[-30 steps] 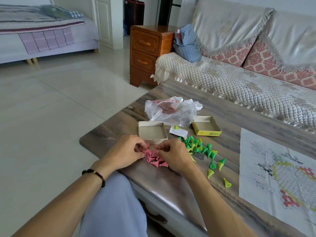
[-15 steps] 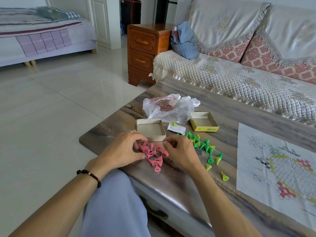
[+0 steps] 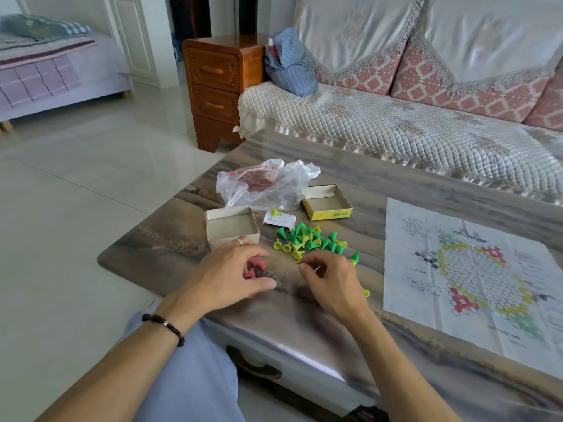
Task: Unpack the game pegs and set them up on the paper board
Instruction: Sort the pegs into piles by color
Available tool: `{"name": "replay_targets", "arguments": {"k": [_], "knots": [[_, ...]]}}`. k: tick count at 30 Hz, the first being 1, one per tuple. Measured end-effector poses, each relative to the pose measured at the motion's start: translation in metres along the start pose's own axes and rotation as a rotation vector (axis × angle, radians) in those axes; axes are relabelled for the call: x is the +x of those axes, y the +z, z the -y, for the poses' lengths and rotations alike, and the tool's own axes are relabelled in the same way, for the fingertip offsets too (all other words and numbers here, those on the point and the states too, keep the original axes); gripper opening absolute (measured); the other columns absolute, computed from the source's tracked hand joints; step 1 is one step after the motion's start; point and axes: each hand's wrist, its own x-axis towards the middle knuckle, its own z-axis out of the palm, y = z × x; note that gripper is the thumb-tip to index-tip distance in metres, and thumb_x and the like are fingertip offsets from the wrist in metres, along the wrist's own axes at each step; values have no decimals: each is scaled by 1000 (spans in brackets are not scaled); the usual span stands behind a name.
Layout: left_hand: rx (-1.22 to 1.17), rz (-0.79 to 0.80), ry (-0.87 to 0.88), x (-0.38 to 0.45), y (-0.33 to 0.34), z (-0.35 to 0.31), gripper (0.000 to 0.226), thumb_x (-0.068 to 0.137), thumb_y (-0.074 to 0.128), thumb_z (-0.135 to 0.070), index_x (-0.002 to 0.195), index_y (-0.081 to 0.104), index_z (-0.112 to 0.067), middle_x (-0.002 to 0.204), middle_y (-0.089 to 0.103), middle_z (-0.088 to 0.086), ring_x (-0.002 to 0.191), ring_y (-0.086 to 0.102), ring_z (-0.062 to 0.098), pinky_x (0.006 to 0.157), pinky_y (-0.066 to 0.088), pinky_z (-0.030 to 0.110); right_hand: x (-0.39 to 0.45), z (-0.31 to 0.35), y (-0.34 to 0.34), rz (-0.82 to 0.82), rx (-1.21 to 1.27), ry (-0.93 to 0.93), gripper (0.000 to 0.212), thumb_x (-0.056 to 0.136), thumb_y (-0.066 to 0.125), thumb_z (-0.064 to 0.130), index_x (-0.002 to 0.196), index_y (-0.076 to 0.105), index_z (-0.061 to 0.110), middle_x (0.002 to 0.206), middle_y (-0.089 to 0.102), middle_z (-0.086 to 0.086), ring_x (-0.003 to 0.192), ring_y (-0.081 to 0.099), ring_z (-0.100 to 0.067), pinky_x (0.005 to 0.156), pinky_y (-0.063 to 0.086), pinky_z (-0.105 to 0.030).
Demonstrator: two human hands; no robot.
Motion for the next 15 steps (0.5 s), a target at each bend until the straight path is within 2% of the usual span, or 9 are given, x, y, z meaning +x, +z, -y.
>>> {"name": "replay_targets", "arguments": {"k": [2,5,7,11,15], "knots": [[-15,-7,19,10,8,-12,47,78,70,-56,116,66,-29,95,60,-16,72,59,0,71,50,27,0,-13,-14,-54,-36,30,10,83,64,18,89,73,20,79,67,13,64,57,-3,60,40,-10],[-13,9,42,26,22,-30,35,85,65,-47,116,65,-29,96,57,-14,76,58,2,74,50,33,8,-38,-33,-162,-162,77,19,81,64,16,98,72,17,94,67,3,67,56,-10,67,41,-20],[-2,10,51,39,30,-42,31,89,62,-42,117,64,-29,101,59,-13,80,58,4,75,50,34,16,-53,-44,-178,-190,117,25,81,61,11,103,71,15,101,66,-3,75,60,-18,72,44,-25],[27,11,76,70,41,-62,29,94,58,-32,122,62,-28,115,61,-6,97,61,11,81,49,32,34,-69,-58,-99,-255,185,29,84,59,14,112,69,14,109,63,-7,91,64,-24,82,45,-26],[159,74,132,100,44,-77,37,94,58,-22,130,56,-30,125,55,-1,108,58,22,82,47,35,51,-72,-63,38,-233,154,17,85,63,14,98,75,13,97,73,-4,89,66,-20,81,51,-28]]}}
